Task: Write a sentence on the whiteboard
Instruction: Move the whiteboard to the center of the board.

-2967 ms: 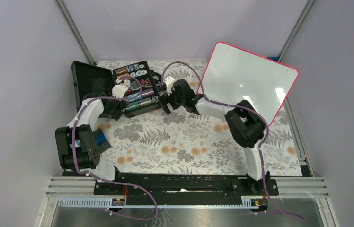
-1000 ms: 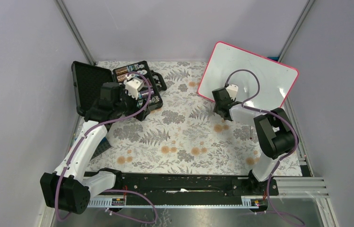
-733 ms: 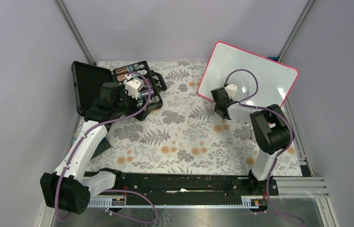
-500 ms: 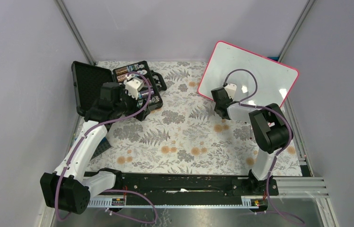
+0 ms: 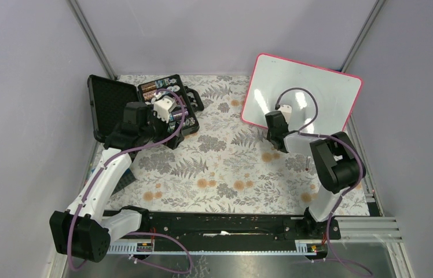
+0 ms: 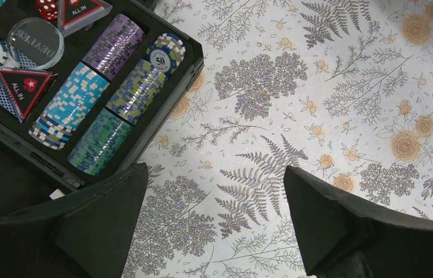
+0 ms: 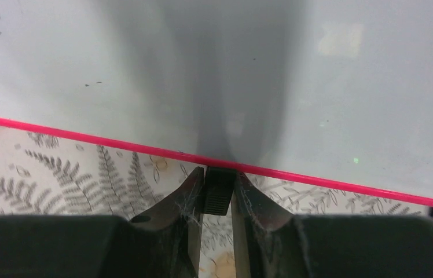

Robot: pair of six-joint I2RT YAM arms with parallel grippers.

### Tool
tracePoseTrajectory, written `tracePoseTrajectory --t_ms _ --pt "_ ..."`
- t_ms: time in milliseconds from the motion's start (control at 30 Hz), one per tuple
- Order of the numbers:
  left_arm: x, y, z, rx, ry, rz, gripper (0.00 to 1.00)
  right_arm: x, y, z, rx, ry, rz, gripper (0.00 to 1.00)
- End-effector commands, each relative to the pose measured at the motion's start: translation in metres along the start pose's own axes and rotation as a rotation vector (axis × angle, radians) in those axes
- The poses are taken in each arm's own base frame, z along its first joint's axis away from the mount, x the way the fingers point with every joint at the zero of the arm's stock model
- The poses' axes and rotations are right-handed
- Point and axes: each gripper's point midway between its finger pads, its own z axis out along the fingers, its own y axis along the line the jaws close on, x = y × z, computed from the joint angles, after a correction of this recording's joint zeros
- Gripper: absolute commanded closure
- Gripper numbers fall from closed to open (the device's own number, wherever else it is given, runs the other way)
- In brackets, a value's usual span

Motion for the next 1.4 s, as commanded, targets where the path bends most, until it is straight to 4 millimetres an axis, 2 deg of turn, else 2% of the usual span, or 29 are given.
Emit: tracePoseTrajectory --t_ms 0,200,533,900,1200,1367 --pt "-0.016 -0.004 -0.001 0.019 -0.061 0.010 0.01 -0.020 0.021 -0.027 -0.180 -0.073 -0.069 1.00" --pt "-0.015 -0.003 0.000 0.017 -0.056 -0.002 0.01 -0.010 0.038 -0.056 -0.321 -0.084 -0.171 1.00" --pt "-0.028 0.001 -0.004 -0.008 -0.061 -0.025 0.01 0.037 0.083 -0.108 -0.531 -0.085 -0.398 1.00" --pt "-0.042 0.003 -0.012 -0.026 -0.075 -0.032 0.01 0.089 0.091 -0.142 -0.612 0.050 -0.433 1.00" --pt "-0.056 0.002 -0.021 -0.035 -0.106 -0.046 0.01 0.117 0.092 -0.157 -0.675 0.146 -0.443 1.00" --pt "-0.067 0.002 -0.030 -0.043 -0.135 -0.050 0.01 0.133 0.099 -0.173 -0.765 0.203 -0.456 1.00"
